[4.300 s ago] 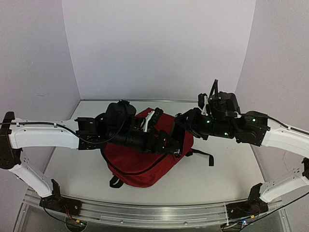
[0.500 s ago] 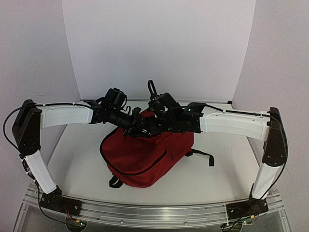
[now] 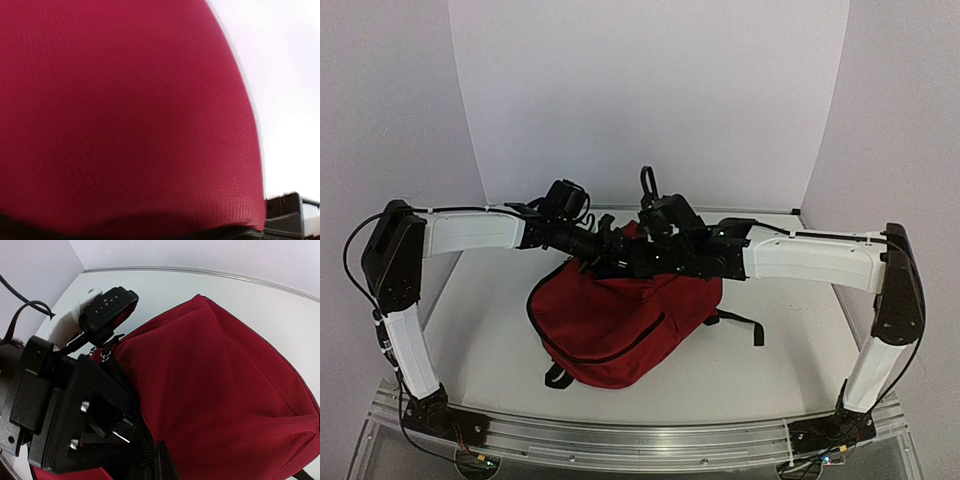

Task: Pack the student bag
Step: Place the stationery in the student bag.

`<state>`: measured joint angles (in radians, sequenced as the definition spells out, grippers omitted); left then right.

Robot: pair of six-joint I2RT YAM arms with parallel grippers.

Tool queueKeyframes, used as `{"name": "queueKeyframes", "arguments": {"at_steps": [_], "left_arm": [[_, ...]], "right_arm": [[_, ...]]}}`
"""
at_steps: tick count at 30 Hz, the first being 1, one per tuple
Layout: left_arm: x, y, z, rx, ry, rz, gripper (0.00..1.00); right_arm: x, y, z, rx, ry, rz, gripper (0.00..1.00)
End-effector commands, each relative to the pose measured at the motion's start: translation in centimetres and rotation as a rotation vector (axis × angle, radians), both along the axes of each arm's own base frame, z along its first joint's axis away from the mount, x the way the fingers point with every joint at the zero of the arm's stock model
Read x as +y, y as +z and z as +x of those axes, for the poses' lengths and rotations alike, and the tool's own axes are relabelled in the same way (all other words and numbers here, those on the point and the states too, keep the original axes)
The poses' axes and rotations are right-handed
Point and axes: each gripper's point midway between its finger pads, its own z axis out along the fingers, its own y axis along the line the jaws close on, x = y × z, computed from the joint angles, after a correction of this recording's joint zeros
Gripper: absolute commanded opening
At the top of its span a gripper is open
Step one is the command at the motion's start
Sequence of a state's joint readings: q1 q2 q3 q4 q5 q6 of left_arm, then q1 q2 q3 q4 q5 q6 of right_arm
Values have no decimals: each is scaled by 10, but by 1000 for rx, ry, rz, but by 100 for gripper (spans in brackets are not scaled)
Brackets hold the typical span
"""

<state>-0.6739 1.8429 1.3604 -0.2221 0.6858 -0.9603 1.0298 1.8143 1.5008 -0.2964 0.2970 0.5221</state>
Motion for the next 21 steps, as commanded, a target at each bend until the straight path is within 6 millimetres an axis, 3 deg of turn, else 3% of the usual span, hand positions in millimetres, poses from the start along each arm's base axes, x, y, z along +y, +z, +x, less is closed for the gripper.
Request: {"name": "queueKeyframes", "arguments": {"at_steps": [1,5,12,14,18,21], "left_arm": [[12,51,12,-213,28,22,69],[26,51,5,-233,24,88,84],[36,43,-3,-229,12,142,88],[32,41,-4,-223,-7,127,85],[21,43,-3,-225,-39,94,65],[5,50,-1,-241,-62,43,57]], "right_arm": [[10,45,-18,-26,49,140,0],[7,47,-20,-28,47,145,0],[6,49,-20,-30,44,148,0],[6,50,-19,-32,44,149,0],[8,52,-19,-33,46,153,0],[9,52,-19,-30,47,156,0]]}}
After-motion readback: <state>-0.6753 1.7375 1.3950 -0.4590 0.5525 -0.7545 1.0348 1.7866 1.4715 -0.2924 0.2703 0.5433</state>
